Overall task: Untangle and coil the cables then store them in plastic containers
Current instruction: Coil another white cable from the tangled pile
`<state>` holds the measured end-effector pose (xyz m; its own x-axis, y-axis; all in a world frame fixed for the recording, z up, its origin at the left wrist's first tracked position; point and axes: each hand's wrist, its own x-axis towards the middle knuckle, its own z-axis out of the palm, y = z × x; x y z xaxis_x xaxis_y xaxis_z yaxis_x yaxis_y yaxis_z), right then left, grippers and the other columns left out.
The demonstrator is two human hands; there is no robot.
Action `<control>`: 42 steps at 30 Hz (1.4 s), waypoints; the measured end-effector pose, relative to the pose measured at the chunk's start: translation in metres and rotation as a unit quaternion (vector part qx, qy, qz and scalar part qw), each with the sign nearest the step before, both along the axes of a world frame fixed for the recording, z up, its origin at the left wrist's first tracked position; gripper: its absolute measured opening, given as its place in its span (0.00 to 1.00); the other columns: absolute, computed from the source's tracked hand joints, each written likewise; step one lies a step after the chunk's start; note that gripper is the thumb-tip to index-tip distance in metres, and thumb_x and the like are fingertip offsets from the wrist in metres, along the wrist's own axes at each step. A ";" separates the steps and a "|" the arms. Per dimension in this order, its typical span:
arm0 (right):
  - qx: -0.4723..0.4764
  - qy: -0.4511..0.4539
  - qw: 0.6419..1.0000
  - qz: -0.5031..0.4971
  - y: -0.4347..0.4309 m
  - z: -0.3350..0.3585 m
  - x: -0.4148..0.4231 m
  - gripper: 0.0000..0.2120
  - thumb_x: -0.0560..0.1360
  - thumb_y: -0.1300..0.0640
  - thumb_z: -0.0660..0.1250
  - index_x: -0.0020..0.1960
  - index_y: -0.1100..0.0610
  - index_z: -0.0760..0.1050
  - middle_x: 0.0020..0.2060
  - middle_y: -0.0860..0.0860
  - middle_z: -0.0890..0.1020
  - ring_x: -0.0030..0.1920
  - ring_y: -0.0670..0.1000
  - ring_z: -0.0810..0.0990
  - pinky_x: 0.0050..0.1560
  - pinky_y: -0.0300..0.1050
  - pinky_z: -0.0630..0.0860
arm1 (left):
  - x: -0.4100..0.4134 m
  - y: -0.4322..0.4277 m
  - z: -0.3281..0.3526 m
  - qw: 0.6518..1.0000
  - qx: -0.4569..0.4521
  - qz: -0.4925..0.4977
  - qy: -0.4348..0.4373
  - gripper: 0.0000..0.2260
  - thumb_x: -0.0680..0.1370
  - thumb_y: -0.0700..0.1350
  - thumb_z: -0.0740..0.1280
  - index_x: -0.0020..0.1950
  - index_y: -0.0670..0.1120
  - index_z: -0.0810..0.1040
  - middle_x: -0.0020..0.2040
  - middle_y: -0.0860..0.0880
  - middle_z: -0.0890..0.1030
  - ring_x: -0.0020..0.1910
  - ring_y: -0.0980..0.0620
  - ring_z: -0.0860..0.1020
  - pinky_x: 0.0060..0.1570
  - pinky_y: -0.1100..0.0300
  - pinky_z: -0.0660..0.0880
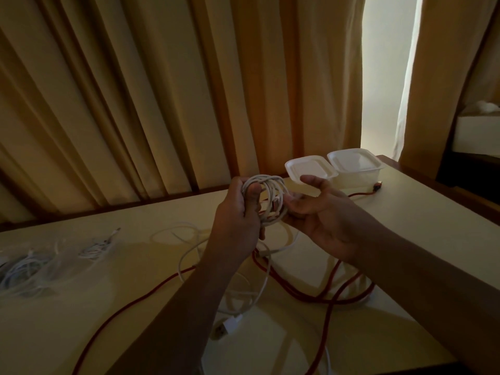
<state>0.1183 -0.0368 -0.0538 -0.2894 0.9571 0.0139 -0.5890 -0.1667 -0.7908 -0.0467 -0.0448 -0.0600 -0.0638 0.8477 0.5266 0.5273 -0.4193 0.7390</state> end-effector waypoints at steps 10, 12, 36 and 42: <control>0.219 -0.223 0.949 -0.032 -0.006 0.000 -0.003 0.26 0.70 0.71 0.74 0.62 0.49 0.77 0.52 0.56 0.85 0.54 0.54 0.85 0.54 0.50 0.83 | -0.005 0.009 -0.006 0.993 0.034 0.076 0.088 0.16 0.85 0.57 0.53 0.61 0.49 0.74 0.43 0.58 0.77 0.41 0.59 0.78 0.36 0.69 0.72; 0.306 -0.374 0.871 -0.090 -0.007 -0.002 -0.005 0.21 0.70 0.64 0.77 0.58 0.47 0.81 0.51 0.47 0.86 0.53 0.44 0.85 0.53 0.42 0.83 | -0.002 0.009 -0.006 0.993 0.029 0.069 0.089 0.15 0.86 0.56 0.54 0.62 0.49 0.74 0.43 0.60 0.77 0.41 0.62 0.78 0.37 0.70 0.73; 0.348 -0.479 0.780 -0.202 -0.008 -0.002 -0.004 0.03 0.83 0.54 0.62 0.53 0.47 0.73 0.40 0.44 0.80 0.40 0.38 0.80 0.35 0.29 0.74 | -0.011 0.006 -0.005 0.993 0.012 -0.009 0.116 0.12 0.86 0.56 0.56 0.61 0.53 0.75 0.46 0.62 0.80 0.47 0.66 0.80 0.40 0.71 0.75; 0.406 -0.573 0.678 -0.218 0.002 -0.012 -0.008 0.23 0.80 0.41 0.57 0.69 0.54 0.66 0.56 0.49 0.70 0.48 0.45 0.75 0.43 0.34 0.74 | 0.000 0.002 -0.004 0.996 -0.022 -0.076 0.040 0.12 0.86 0.54 0.56 0.62 0.52 0.75 0.48 0.55 0.83 0.46 0.58 0.82 0.45 0.56 0.82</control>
